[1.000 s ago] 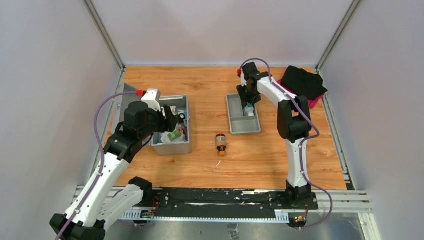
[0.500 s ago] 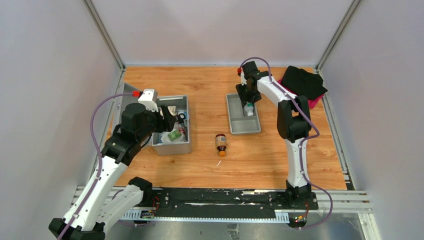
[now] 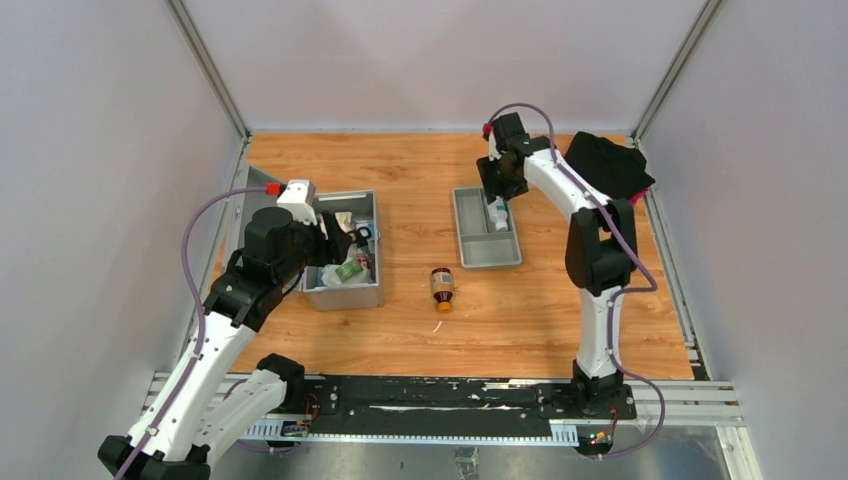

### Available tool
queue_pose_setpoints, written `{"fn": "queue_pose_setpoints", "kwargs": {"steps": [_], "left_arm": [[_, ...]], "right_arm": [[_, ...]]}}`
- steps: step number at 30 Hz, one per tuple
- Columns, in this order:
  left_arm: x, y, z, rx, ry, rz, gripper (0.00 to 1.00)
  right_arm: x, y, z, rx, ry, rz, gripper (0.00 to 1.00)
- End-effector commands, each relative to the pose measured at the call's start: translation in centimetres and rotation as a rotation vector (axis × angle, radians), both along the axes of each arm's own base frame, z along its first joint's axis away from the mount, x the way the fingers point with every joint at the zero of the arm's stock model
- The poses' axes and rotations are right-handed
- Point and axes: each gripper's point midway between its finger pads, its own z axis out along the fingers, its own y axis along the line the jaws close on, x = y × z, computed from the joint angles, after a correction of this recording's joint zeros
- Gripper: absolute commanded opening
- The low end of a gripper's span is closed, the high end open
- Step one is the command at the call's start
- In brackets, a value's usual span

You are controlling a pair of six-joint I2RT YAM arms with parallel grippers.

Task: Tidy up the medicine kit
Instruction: Place the pill bottle in the medicine box compartment, then pick up the pill bottle at the center of the board.

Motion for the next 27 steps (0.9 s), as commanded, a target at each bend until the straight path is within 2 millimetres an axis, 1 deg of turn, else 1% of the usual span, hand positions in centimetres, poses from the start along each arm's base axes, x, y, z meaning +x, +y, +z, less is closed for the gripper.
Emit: {"fn": "queue_pose_setpoints", "kwargs": {"steps": [1,3,4,5,6,7,8,9,11,13,15,19,22,27], "left_arm": [[-0.2,-0.6,-0.2,-0.008,0.005,-0.028,0.65],[-0.1,-0.7,-0.7,-0.002,0.019,-0.03,0.65],[-0.1,-1.0,-0.9,-0.008,0.029,-0.048,0.65],[-0.1,-1.3,-1.1,-0.01,0.04,-0.059,0.65],[-0.1,-1.7,-1.2,-0.016,0.05,-0.075,0.64],[-0.1,-2.0,-1.3,-0.018,0.061,-0.088,0.63],[-0.1,-2.2,-1.4,-0.02,0.065,-0.096,0.63],[-0.1,-2.5,-1.4,-0.02,0.069,-0.106,0.63],[-0.1,-2.9,-1.3,-0.018,0.071,-0.116,0.63],[0.0,-3.3,-1.3,-0.011,0.074,-0.127,0.63],[-0.1,-3.7,-1.4,-0.006,0.08,-0.138,0.63],[-0.1,-4.2,-1.6,-0.008,0.087,-0.146,0.63],[-0.1,-4.2,-1.7,-0.006,0.086,-0.144,0.63],[-0.2,-4.1,-1.7,-0.008,0.079,-0.141,0.64]], "right_arm": [[-2.5,0.8,6.1,0.111,-0.088,-0.112,0.57],[-4.6,1.9,6.5,0.179,-0.082,-0.186,0.6],[-5.8,2.6,6.7,0.225,-0.073,-0.217,0.62],[-7.2,3.5,6.5,0.267,-0.056,-0.242,0.63],[-8.5,4.6,7.2,0.326,-0.066,-0.262,0.64],[-10.4,5.6,6.1,0.366,-0.039,-0.294,0.65],[-11.4,6.9,6.5,0.406,-0.054,-0.283,0.65],[-13.1,7.8,5.6,0.44,-0.031,-0.305,0.68],[-15.5,9.8,4.9,0.487,-0.013,-0.3,0.71],[-17.5,11.2,4.1,0.499,0.032,-0.294,0.72],[-18.5,11.7,3.0,0.485,0.057,-0.293,0.73],[-19.8,13.0,0.6,0.453,0.132,-0.259,0.73],[-20.4,13.8,-0.9,0.432,0.179,-0.24,0.71],[-20.6,14.9,-2.6,0.405,0.222,-0.21,0.66]]}}
